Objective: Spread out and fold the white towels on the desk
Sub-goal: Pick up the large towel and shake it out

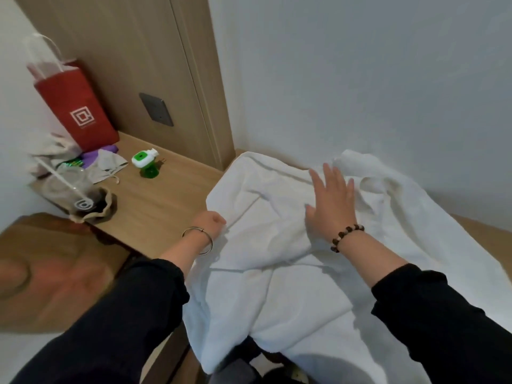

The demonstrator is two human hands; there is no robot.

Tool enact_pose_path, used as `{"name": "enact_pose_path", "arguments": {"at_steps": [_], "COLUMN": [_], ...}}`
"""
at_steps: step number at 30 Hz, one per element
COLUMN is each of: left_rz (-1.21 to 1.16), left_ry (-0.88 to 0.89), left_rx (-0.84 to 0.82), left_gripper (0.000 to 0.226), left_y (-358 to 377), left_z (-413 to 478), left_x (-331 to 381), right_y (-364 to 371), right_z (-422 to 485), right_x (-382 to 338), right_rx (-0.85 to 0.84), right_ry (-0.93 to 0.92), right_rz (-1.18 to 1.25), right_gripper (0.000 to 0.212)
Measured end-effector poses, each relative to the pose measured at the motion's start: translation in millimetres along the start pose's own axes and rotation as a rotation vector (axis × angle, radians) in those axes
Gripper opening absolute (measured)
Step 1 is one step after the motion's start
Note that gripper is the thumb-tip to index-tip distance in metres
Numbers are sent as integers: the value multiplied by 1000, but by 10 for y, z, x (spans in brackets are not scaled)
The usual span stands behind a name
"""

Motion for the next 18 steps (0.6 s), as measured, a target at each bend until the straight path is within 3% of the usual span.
{"name": "enact_pose_path", "arguments": {"at_steps": [2, 4, 7, 9, 11, 14, 16, 18], "left_rz": [153, 268, 23, -17, -37, 9, 24, 2], "left_ry": [-12, -22, -94, -84, -65, -47, -67, -94], "left_rx": [-16, 5, -10, -15, -1, -21, 11, 63], "left_gripper": [28, 46, 77, 78, 61, 24, 18, 19], "left_y": [-17, -21, 108, 182, 208, 138, 37, -105], "left_z": [-83, -177, -316, -352, -355, -342, -365, -378], "left_x": [-225, -433, -676, -731, -753, -799, -849, -899], "right_y": [224, 505, 885, 1069, 1146, 1091, 1002, 844], "right_z": [-217, -427, -627, -728, -782, -801, -817, -839], "right_x": [-408, -721, -1023, -1160, -1253, -1311, -1358, -1460], "right_rx": [-161, -349, -507, -538, -518, -519, -494, -353], "right_ry": [-250, -379, -399, -396, -400, -443, -423, -364], "right_rz": [-8, -32, -132, -217, -278, -327, -374, -384], "right_gripper": [77, 88, 106, 109, 98, 64, 43, 23]}}
Point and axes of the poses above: each hand's wrist, its own z-axis towards the middle knuckle, its own y-axis out of the palm, x = y × z, the point moved 6 cm from there along z, towards the middle knuckle, and after that the axes turned 14 degrees about y, right-handed, at the moved point
